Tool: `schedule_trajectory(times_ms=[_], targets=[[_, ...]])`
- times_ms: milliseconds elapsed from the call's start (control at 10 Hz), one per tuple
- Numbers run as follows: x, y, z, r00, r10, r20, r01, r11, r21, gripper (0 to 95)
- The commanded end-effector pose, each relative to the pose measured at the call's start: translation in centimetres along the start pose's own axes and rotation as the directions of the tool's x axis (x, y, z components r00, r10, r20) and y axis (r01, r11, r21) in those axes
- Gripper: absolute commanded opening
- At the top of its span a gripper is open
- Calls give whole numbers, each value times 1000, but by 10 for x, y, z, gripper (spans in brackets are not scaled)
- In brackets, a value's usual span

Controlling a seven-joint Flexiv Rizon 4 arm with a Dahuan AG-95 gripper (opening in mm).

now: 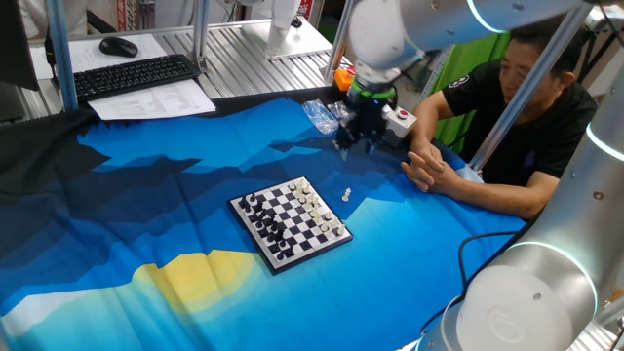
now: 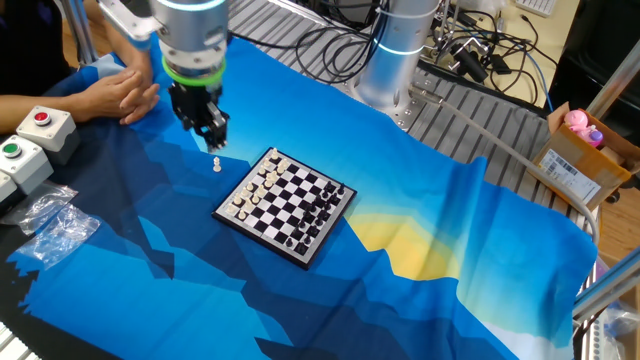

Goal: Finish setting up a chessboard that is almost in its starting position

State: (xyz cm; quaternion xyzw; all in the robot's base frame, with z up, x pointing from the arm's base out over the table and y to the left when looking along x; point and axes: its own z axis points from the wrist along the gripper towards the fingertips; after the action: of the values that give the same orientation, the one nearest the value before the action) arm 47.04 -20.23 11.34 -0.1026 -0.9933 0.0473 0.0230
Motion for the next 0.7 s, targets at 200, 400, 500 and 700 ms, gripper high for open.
schedule_trajectory(times_ms=[200, 400, 500, 700], targets=[[4, -5, 12, 1000, 5, -7, -5, 999, -35, 570], [3, -3, 19, 1000, 9, -10, -10, 999, -52, 380], [3, -2, 23, 1000, 9, -9, -9, 998, -54, 380], [2, -1, 27, 1000, 7, -8, -7, 998, -57, 380]])
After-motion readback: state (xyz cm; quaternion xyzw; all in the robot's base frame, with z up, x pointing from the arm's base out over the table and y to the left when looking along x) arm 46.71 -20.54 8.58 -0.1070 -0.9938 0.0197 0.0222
